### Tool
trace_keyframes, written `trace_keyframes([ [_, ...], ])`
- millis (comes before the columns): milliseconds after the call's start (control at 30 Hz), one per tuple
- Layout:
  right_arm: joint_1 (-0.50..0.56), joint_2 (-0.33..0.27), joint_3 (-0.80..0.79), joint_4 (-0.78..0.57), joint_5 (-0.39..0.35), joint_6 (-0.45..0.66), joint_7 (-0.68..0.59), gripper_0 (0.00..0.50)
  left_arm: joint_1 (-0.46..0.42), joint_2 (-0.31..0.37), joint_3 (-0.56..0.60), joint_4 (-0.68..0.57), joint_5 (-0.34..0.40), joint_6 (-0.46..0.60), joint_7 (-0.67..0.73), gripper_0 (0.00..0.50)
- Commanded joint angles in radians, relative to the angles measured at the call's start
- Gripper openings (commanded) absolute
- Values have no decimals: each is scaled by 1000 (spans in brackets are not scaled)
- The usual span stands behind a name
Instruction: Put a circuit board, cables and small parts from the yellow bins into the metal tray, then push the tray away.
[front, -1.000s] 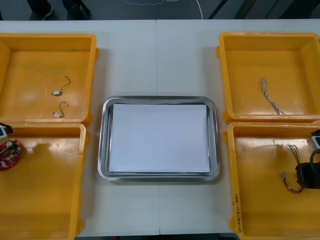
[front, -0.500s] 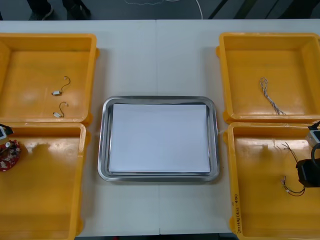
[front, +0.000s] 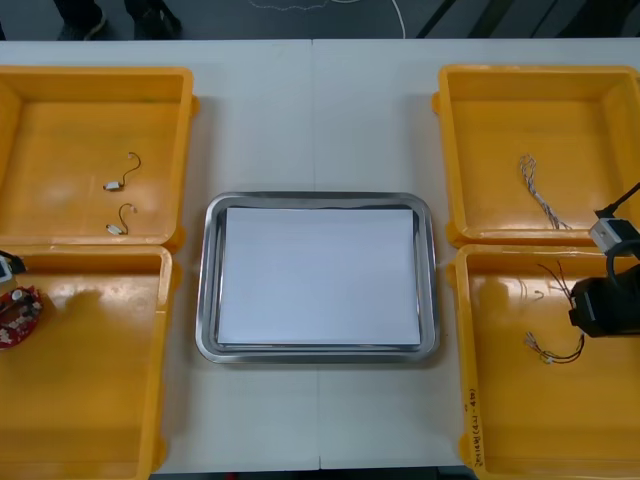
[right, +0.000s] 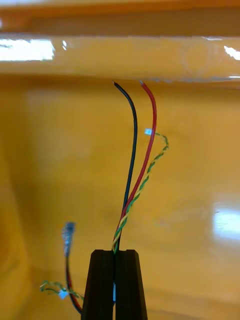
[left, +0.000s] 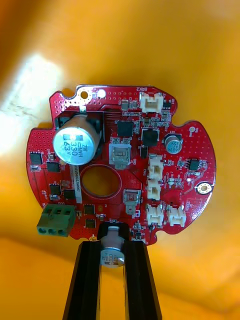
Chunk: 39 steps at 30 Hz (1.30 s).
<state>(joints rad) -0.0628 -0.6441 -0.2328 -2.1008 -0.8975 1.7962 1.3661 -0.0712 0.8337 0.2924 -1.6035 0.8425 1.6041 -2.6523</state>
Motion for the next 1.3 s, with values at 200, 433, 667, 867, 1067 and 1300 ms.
trace_keyframes([
  [200, -101, -15, 29, -108, -54, 81, -190, 0, 14, -12, 82, -108, 3, 106, -35, 0],
  [433, -170, -39, 135, -148, -41, 98, -302, 0, 34, -12, 102, -194, 17, 181, 66, 0],
  [667, -227, -39, 213, -148, -32, 104, -315, 0, 114, -12, 102, -346, 23, 201, 242, 0],
  [867, -267, -35, 286, -150, -8, 104, -323, 0, 165, -15, 73, -437, 14, 201, 380, 0],
  [1067, -299, -6, 313, -151, -3, 124, -341, 0, 202, -28, 30, -478, -3, 174, 486, 0],
  [1300, -322, 18, 322, -151, -3, 124, -358, 0, 232, -131, 25, -530, -86, 165, 496, 0],
])
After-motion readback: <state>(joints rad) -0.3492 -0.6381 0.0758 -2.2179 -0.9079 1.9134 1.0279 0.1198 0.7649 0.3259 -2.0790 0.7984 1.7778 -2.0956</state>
